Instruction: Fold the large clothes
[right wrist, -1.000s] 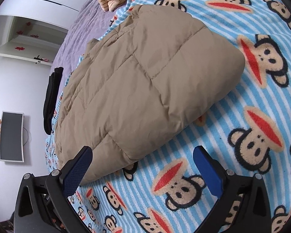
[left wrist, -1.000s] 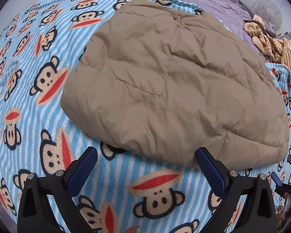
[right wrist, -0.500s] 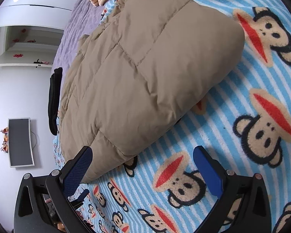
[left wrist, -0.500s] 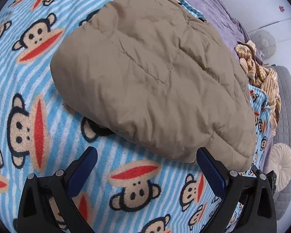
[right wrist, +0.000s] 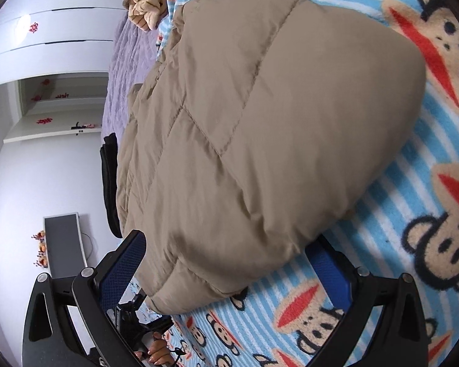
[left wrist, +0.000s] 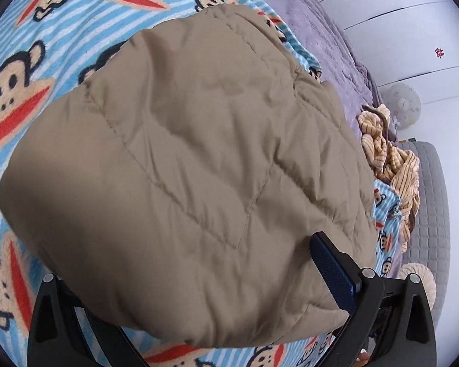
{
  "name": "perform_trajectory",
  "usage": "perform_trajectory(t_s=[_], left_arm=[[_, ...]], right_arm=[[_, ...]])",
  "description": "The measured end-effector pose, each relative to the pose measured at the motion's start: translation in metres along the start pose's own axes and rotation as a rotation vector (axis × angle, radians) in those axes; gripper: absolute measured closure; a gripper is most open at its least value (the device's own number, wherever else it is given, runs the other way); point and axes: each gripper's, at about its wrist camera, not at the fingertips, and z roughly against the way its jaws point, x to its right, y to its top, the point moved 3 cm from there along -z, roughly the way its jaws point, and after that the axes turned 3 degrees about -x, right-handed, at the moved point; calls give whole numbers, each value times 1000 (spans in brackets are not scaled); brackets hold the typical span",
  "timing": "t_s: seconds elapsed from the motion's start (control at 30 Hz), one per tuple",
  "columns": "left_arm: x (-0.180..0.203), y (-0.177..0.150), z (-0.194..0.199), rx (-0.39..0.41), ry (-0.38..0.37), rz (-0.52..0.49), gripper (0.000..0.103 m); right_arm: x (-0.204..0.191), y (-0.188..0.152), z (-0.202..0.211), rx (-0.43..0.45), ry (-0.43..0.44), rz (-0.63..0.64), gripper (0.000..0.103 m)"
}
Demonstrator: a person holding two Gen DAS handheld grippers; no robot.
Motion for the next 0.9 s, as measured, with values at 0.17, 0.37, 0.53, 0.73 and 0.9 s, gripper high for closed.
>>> perform_trajectory(t_s=[0.17, 0.37, 0.53, 0.73, 0.9], left_arm=[[-12, 11, -22, 16, 6, 69, 1], [-3, 15, -10, 101, 55, 31, 54], [21, 13, 17, 152, 107, -131, 80], [54, 9, 51, 185, 103, -327, 82], [51, -6, 81, 157, 66, -416, 82]], right_arm=[[-14, 20, -15, 15, 72, 8, 0], [3, 28, -40, -13, 65, -58, 0], [3, 26, -34, -21, 45, -84, 44], [-11, 14, -9, 32, 80, -24, 75], [-17, -14, 14, 55, 78, 19, 76]])
